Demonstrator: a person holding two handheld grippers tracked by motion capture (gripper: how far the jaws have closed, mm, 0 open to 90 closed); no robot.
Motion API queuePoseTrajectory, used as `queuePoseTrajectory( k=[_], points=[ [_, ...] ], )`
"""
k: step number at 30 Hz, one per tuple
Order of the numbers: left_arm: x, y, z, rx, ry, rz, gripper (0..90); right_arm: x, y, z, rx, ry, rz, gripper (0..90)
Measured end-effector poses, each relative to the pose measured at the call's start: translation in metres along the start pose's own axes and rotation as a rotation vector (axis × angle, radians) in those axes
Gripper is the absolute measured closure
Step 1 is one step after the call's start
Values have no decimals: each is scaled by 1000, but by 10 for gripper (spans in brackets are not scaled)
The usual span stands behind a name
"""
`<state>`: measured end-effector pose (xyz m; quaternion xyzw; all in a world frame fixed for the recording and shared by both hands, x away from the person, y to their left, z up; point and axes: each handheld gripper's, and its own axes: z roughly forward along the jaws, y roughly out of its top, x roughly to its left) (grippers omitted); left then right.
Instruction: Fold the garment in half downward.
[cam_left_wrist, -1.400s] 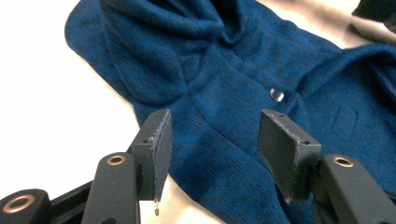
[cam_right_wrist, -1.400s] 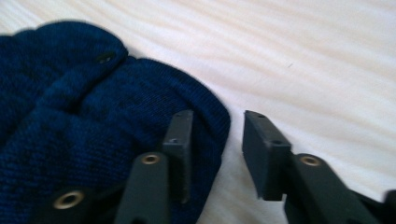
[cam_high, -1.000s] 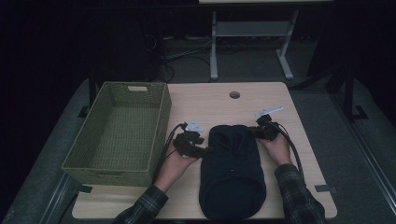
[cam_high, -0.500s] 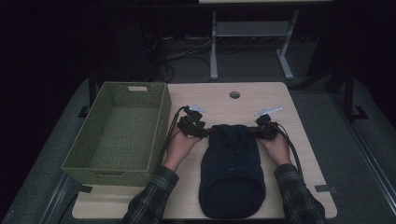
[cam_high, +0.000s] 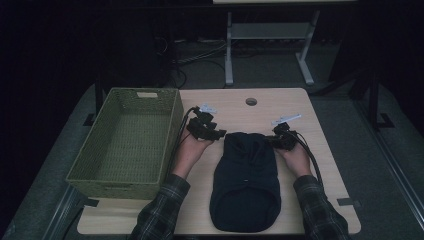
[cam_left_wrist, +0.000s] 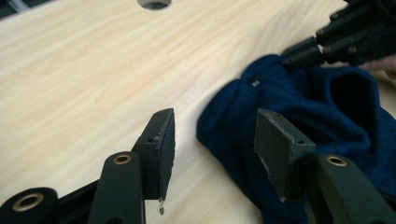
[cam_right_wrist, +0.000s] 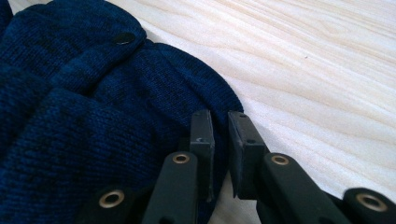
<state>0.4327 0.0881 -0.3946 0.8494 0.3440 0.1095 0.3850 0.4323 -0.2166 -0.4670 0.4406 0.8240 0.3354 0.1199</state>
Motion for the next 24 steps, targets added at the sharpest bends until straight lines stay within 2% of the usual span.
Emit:
queuePoseTrajectory(
  k=[4, 9, 13, 15, 17, 20, 21, 22, 24],
  points=[
    [9, 9, 7, -12, 8, -16, 477, 0, 0, 0, 1, -1, 0, 809],
    [16, 11, 35, 16, -19, -35, 470, 0, 0, 0, 1, -2, -3, 809],
    [16, 3, 62, 67, -48, -46, 466, 0, 0, 0, 1, 0, -2, 808],
    [17, -3, 72, 98, -66, -57, 466, 0, 0, 0, 1, 2, 3, 808],
    [20, -8, 79, 109, -100, -75, 470, 0, 0, 0, 0, 0, -1, 808],
    [24, -13, 83, 118, -135, -85, 501, 0, 1, 0, 5, -2, -2, 796],
    [24, -13, 83, 118, -135, -85, 518, 0, 1, 0, 5, -2, -2, 796],
    [24, -13, 84, 116, -143, -89, 518, -1, 3, -2, 4, -1, -11, 753],
    [24, -14, 84, 113, -152, -86, 543, -4, 8, -4, 1, 24, 12, 716]
  ],
)
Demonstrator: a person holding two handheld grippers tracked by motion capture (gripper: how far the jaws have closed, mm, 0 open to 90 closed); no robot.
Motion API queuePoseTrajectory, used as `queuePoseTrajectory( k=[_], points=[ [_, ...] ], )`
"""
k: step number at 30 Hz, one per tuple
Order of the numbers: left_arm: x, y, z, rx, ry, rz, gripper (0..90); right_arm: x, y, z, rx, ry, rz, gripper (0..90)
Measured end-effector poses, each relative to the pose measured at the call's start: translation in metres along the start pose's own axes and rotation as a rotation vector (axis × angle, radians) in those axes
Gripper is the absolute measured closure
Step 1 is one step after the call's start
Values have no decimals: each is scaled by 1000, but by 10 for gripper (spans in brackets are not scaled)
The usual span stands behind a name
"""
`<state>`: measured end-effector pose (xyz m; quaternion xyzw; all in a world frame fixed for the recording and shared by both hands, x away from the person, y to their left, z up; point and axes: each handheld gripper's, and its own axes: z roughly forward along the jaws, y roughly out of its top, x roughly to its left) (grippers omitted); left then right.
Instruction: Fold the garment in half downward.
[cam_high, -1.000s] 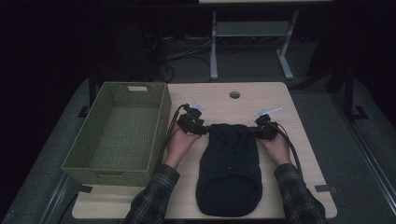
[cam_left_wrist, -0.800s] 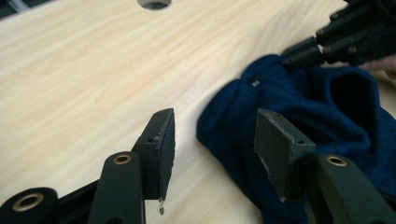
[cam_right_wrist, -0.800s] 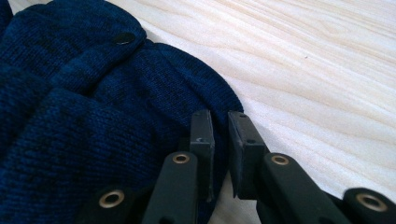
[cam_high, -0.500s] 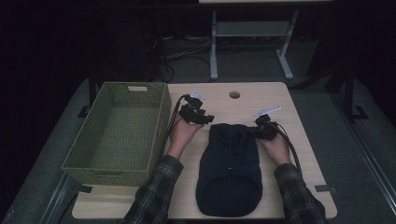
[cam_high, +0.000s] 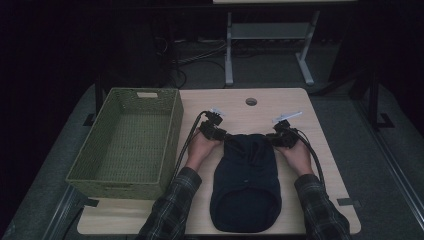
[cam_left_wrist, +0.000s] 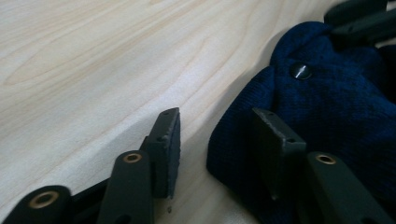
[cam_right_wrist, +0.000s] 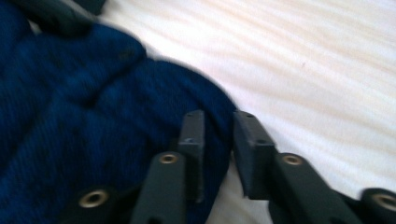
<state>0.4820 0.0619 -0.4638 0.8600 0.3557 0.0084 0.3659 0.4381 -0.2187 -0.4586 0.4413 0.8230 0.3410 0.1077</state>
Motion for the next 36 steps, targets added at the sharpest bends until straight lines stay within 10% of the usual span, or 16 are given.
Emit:
queuePoseTrajectory(
  k=[3, 12, 20, 36],
  points=[
    [-1, 0, 1, 3, -14, 16, 593, -1, 8, -6, -57, -17, -7, 730],
    [-9, 4, 3, 39, -20, 101, 854, -6, 8, 10, 19, 26, 10, 737],
    [-10, 6, -3, 34, -11, 72, 879, 2, 11, 10, 50, -8, -36, 851],
    [-32, 48, -73, -142, 58, 167, 880, 7, 45, -45, -117, -15, -58, 851]
  ],
)
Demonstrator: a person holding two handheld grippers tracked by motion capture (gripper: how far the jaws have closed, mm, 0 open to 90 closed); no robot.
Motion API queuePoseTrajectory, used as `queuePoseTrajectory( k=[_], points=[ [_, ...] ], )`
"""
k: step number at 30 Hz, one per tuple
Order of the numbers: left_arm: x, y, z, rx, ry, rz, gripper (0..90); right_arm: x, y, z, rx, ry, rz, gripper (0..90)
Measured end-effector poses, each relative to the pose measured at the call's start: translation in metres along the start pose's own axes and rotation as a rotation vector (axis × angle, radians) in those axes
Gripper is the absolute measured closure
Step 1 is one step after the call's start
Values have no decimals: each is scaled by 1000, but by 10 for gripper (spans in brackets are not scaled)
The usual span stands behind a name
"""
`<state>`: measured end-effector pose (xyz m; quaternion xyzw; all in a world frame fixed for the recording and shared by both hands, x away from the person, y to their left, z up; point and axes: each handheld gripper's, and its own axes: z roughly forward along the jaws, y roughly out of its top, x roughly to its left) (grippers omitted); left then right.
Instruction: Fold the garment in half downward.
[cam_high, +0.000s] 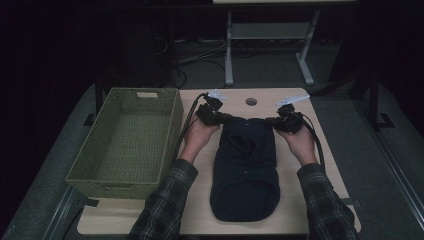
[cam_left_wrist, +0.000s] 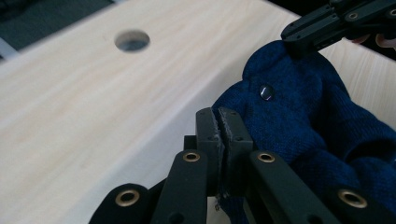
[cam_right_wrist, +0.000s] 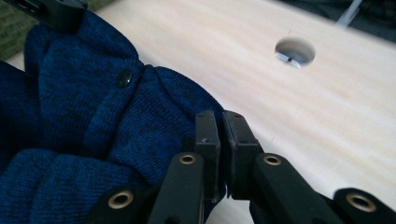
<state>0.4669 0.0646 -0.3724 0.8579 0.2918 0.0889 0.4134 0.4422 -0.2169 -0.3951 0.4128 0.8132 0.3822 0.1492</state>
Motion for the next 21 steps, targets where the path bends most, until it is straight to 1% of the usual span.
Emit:
queuePoseTrajectory(
  k=[2, 3, 6, 9, 10, 12, 14, 16, 21],
  points=[
    [-1, 6, -8, -20, 10, 10, 880, 2, 7, -7, -29, -5, -8, 851],
    [-2, 8, -12, -25, 16, 14, 880, 2, 10, -10, -29, -1, -7, 851],
    [-3, 17, -23, -50, 33, 29, 879, 6, 20, -20, -71, -13, -27, 852],
    [-4, 25, -35, -76, 54, 55, 879, 10, 30, -31, -98, -14, -48, 852],
    [-5, 26, -39, -79, 62, 63, 878, 12, 33, -35, -116, -19, -56, 852],
    [-7, 27, -43, -91, 71, 70, 878, 16, 37, -41, -134, -19, -69, 852],
    [-11, 24, -45, -89, 76, 89, 877, 22, 36, -42, -141, -30, -88, 852],
    [-15, 18, -44, -93, 80, 101, 877, 26, 31, -41, -144, -36, -106, 851],
    [-26, 4, -40, -80, 77, 120, 877, 32, 9, -34, -132, -32, -117, 851]
  ],
)
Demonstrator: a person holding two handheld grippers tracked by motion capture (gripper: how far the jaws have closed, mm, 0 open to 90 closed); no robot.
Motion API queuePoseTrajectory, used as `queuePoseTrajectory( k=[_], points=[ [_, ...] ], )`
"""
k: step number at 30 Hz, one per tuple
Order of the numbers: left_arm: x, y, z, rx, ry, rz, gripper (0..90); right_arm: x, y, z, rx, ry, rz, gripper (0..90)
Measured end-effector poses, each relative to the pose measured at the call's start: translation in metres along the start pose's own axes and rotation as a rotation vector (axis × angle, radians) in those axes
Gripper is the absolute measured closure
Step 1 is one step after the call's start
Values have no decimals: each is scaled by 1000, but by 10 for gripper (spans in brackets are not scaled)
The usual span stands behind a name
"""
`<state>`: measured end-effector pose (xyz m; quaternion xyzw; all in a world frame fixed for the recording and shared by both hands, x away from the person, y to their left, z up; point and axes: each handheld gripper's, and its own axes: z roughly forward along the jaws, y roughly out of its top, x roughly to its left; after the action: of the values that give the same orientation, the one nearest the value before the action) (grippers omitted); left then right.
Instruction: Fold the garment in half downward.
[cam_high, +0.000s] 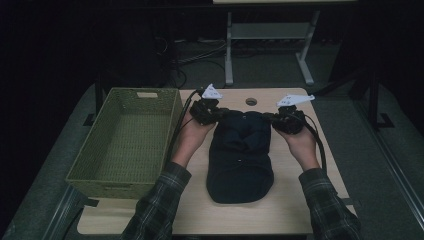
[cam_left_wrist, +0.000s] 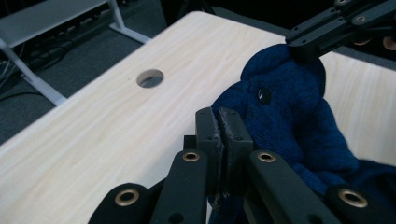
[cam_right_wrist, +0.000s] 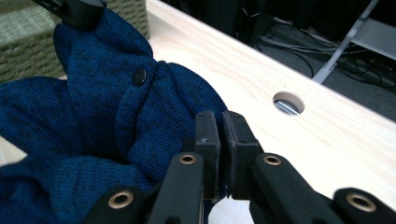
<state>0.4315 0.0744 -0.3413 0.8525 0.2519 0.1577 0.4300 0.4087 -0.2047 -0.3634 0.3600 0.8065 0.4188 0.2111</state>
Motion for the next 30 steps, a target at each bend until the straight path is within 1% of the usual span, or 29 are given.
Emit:
queuePoseTrajectory(
  k=[4, 6, 9, 11, 13, 15, 17, 19, 21, 22, 25, 27, 28, 30],
  points=[
    [-8, -8, -1, 16, -1, 4, 876, 7, -11, -1, -4, 10, -3, 851],
    [-10, -12, -4, 14, -6, -10, 876, 10, -14, -3, -9, 13, -11, 850],
    [-14, -17, -7, 31, -2, -20, 876, 17, -17, -7, -14, 23, -13, 850],
    [-16, -20, -9, 41, 0, -31, 875, 20, -18, -8, -8, 25, -23, 850],
    [-18, -24, -11, 51, -4, -42, 875, 25, -19, -11, -15, 26, -30, 850],
    [-21, -28, -13, 62, -8, -46, 875, 28, -21, -11, -10, 34, -35, 849],
    [-23, -31, -15, 59, -13, -54, 874, 31, -24, -12, -10, 45, -32, 849],
    [-25, -34, -17, 68, -19, -55, 874, 33, -27, -13, -1, 61, -22, 848],
    [-28, -37, -19, 68, -28, -57, 874, 36, -29, -15, -11, 65, -23, 848],
    [-29, -38, -19, 65, -30, -61, 874, 37, -30, -16, -7, 71, -19, 847],
    [-36, -44, -22, 72, -41, -62, 873, 40, -35, -19, 0, 94, -6, 844],
    [-40, -48, -23, 77, -47, -62, 873, 43, -37, -21, 1, 104, -7, 844],
    [-41, -49, -23, 75, -49, -64, 873, 45, -38, -23, -9, 103, -12, 844],
    [-44, -52, -26, 82, -60, -58, 873, 47, -41, -26, -4, 110, -14, 843]
  ],
)
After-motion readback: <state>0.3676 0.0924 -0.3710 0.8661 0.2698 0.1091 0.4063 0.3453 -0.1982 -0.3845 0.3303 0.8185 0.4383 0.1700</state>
